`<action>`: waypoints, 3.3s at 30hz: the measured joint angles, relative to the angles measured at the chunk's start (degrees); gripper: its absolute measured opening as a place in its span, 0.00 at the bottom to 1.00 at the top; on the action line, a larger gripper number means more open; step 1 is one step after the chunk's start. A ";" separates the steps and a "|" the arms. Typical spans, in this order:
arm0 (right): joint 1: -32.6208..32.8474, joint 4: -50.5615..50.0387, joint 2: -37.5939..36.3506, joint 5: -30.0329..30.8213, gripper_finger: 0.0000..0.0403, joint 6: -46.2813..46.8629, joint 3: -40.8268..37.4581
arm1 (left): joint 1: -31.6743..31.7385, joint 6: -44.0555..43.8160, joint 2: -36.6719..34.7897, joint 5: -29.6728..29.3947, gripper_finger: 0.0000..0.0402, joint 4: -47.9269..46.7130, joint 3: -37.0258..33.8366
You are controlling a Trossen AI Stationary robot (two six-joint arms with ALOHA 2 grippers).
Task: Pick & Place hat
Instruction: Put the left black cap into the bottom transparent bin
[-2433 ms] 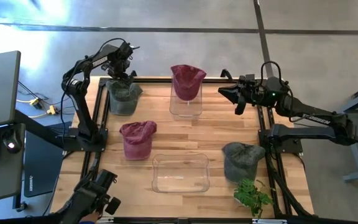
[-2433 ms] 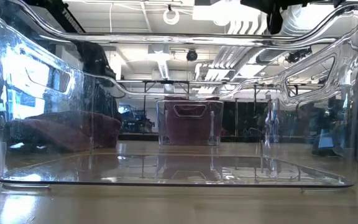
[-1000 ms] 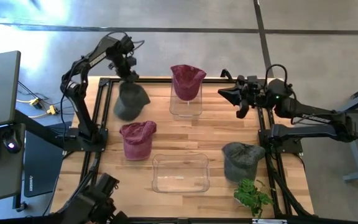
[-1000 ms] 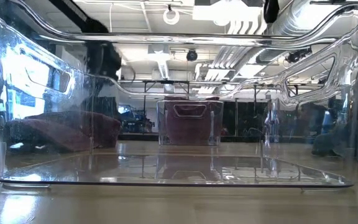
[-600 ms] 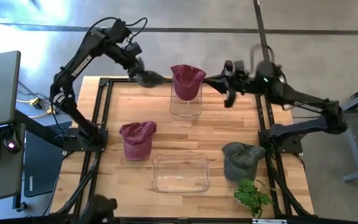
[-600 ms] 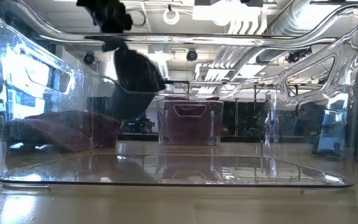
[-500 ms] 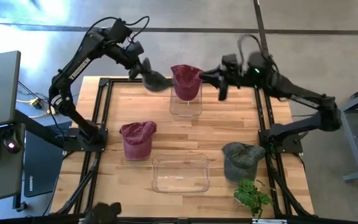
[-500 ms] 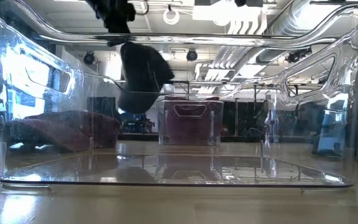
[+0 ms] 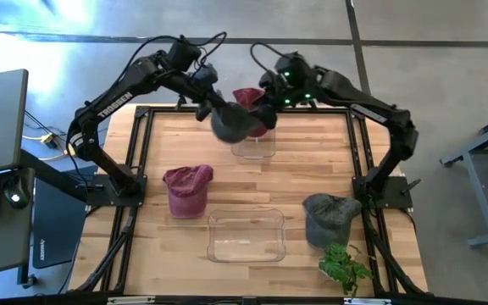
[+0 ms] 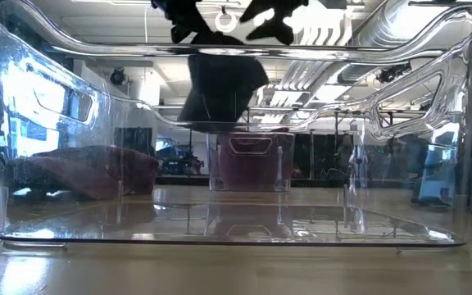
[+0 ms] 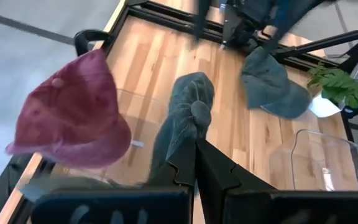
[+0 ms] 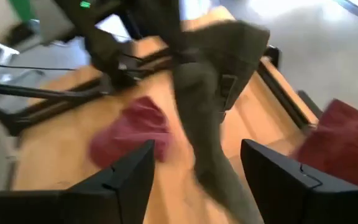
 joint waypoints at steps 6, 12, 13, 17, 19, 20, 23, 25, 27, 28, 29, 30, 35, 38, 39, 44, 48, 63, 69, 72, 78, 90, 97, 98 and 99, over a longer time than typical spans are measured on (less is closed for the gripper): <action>0.49 4.15 2.40 -5.33 0.55 0.01 -0.28 | -2.15 -1.66 0.00 -3.15 0.00 0.99 -0.02; 1.89 7.51 3.59 -6.37 0.41 0.18 -0.32 | -2.41 -2.92 -0.04 -3.13 0.00 1.20 -0.02; 2.09 8.10 3.64 -6.55 0.37 0.34 -0.31 | -2.39 -3.19 -0.04 -3.20 0.00 1.41 -0.02; 3.04 9.03 4.22 -6.91 0.22 2.49 -0.28 | -2.41 -5.06 -0.04 -3.10 0.00 2.65 -0.02; 3.45 9.15 4.36 -6.65 0.15 2.60 -0.28 | -2.41 -5.49 -0.04 -2.70 0.00 3.07 -0.02; 3.67 9.29 4.38 -6.55 0.11 2.59 -0.31 | -2.43 -5.54 -0.04 -2.43 0.00 3.18 -0.02; 4.05 9.69 4.38 -6.77 0.02 2.58 -0.30 | -2.43 -5.51 -0.04 -1.53 0.00 3.33 -0.02; 4.09 9.57 4.38 -7.28 0.03 3.03 -0.31 | -2.37 -5.38 -0.04 -1.07 0.00 3.31 -0.02; 4.12 9.25 4.38 -7.52 0.03 3.06 -0.29 | -2.37 -4.86 -0.24 -1.05 0.00 3.32 -0.07; 4.21 8.83 4.38 -7.50 0.02 2.93 -0.29 | -2.37 -4.37 -0.55 -1.07 0.00 3.11 -0.09; 4.37 8.40 4.37 -7.48 0.02 2.78 -0.29 | -2.37 -3.80 -0.90 -1.10 0.00 2.97 -0.09; 4.55 7.97 4.36 -7.41 0.01 2.77 -0.28 | -2.38 -3.37 -1.32 -1.09 0.00 2.90 -0.09; 5.11 1.16 4.19 -7.57 0.01 2.64 -0.28 | -2.42 0.33 -3.54 -2.30 0.02 -1.16 -0.09; 5.18 -0.80 3.93 -7.26 0.01 2.82 -0.39 | -2.24 0.51 -5.51 -7.21 0.07 -4.85 -0.07; 5.18 -1.70 3.46 -7.08 0.01 2.90 -0.40 | -2.24 0.49 -6.10 -9.99 0.09 -6.20 -0.04; 4.96 -2.09 -0.59 -6.78 0.01 3.32 -0.33 | -2.34 -1.70 -8.07 -22.78 0.16 -12.26 -0.02; 5.11 -3.02 -3.42 -6.77 0.00 4.32 -0.31 | -2.30 -7.23 -9.51 -27.03 0.17 -14.22 -0.04; 24.79 -1.37 -7.46 7.60 0.00 24.10 -0.31 | -2.32 -4.09 -11.67 -32.23 0.17 -13.37 -0.04; 34.34 -2.62 -7.63 21.07 0.00 39.22 -0.31 | -2.32 -2.67 -11.67 -28.78 0.17 -13.32 -0.04; 39.12 -7.45 -7.72 25.83 0.00 47.75 -0.31 | -2.32 -1.20 -11.67 -25.20 0.17 -13.35 -0.04; 46.98 -15.34 -6.93 33.59 0.00 60.05 -0.31 | -2.35 0.80 -11.67 -18.94 0.17 -13.43 -0.04; 54.22 -18.85 1.14 36.06 0.00 72.30 -0.31 | -2.32 2.49 -11.67 -17.80 0.17 -13.28 -0.04; 54.60 -21.44 5.13 32.92 0.00 77.20 -0.41 | -2.32 3.62 -11.67 -14.30 0.17 -12.89 -0.04; 54.63 -22.17 5.09 32.29 0.00 77.69 -0.21 | -2.33 3.75 -11.67 -14.09 0.17 -12.89 -0.04; 54.80 -23.57 5.03 31.63 0.00 78.30 -0.17 | -2.34 3.92 -11.67 -13.87 0.17 -12.89 -0.04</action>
